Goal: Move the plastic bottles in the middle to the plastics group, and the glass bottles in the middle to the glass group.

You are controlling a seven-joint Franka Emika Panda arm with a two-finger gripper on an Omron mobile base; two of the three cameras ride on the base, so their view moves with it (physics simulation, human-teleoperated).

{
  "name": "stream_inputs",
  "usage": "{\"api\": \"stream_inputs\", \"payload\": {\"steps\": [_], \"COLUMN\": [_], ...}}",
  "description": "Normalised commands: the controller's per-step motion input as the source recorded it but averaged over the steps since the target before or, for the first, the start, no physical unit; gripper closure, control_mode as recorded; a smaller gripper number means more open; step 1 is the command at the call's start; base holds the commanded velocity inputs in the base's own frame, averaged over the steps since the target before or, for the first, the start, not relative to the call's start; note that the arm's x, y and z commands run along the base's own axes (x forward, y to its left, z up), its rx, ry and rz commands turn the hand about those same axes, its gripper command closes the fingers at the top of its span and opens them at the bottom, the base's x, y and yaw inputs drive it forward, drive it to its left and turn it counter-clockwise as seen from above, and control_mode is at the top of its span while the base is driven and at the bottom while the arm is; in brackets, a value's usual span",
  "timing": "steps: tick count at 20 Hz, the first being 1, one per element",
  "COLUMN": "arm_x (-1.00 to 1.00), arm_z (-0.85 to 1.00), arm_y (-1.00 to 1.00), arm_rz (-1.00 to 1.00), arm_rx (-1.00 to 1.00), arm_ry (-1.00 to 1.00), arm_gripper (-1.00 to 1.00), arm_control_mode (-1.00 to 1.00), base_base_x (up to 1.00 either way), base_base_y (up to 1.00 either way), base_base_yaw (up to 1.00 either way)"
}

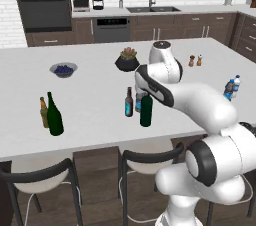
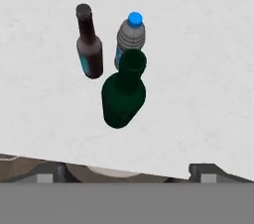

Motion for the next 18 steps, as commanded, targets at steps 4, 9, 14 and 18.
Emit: {"api": "stream_inputs", "payload": {"steps": [4, 9, 14, 18], "arm_x": [0.20, 0.25, 0.21, 0.18], "arm_z": [-0.14, -0.13, -0.13, -0.11], "arm_y": [-0.04, 0.00, 0.00, 0.00], "arm_rz": [0.03, 0.01, 0.00, 0.00], "arm_rx": [0.09, 0.13, 0.08, 0.00], "arm_ry": [-0.04, -0.15, -0.08, 0.00], "arm_gripper": [-1.00, -1.00, -1.00, -1.00], "arm_control_mode": [-1.00, -1.00, -1.00, -1.00], "base_base_x": [0.00, 0.00, 0.00, 0.00], "base_base_y": [0.00, 0.00, 0.00, 0.00], "base_base_yaw": [0.00, 0.00, 0.00, 0.00]}}
